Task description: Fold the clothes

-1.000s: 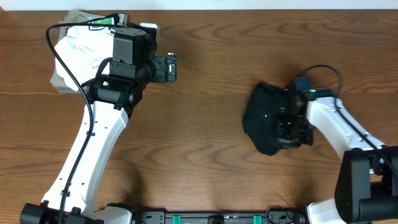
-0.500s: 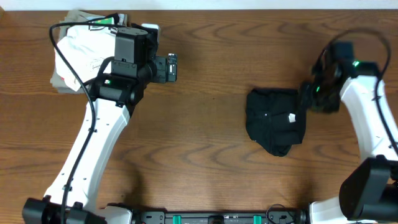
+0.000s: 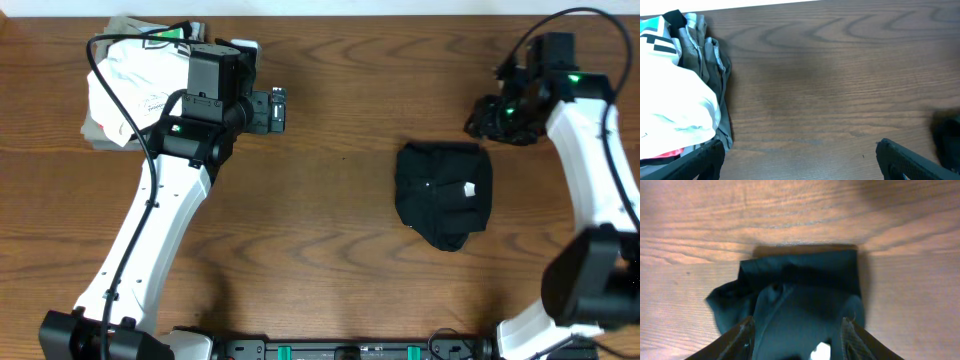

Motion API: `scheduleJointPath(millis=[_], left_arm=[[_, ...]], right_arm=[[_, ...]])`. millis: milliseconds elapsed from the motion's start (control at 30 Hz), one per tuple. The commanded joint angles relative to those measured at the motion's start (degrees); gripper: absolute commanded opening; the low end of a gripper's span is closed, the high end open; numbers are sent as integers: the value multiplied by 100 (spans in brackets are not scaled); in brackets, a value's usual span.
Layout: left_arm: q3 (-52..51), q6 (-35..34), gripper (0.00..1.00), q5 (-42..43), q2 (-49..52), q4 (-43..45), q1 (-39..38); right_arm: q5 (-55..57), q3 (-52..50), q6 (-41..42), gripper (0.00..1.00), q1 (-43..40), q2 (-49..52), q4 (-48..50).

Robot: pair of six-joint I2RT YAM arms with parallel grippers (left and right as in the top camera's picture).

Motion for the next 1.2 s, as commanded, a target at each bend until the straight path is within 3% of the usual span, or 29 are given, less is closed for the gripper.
scheduleJointPath(millis=[0, 267, 467, 633, 867, 1067, 1100, 1133, 1167], left_arm=[[-20, 59, 98, -70, 28, 7, 20], [-20, 184, 98, -70, 28, 7, 20], [-20, 184, 98, -68, 28, 9, 20], [-20, 184, 98, -68, 28, 7, 20], [-20, 184, 98, -68, 28, 7, 20], [-20, 184, 98, -68, 28, 4, 20], [-20, 184, 98, -68, 28, 7, 20], [-20, 184, 98, -70, 28, 9, 20], [-20, 184, 98, -68, 28, 13, 20]], right_arm=[[-168, 2, -732, 59, 240, 350, 114], [-177, 2, -2430, 64, 326, 638, 142], [-1467, 2, -3882, 66, 330, 638, -15], [-1652, 2, -4395, 60, 529, 680, -74], [-1537, 2, -4518, 54, 835, 1086, 61], [-1519, 2, -4511, 39, 846, 1379, 195], [-1475, 4, -4433, 29, 826, 1379, 249], [-1419, 17, -4284, 12, 802, 1375, 304], [-1377, 59, -4118, 3, 765, 1360, 339]])
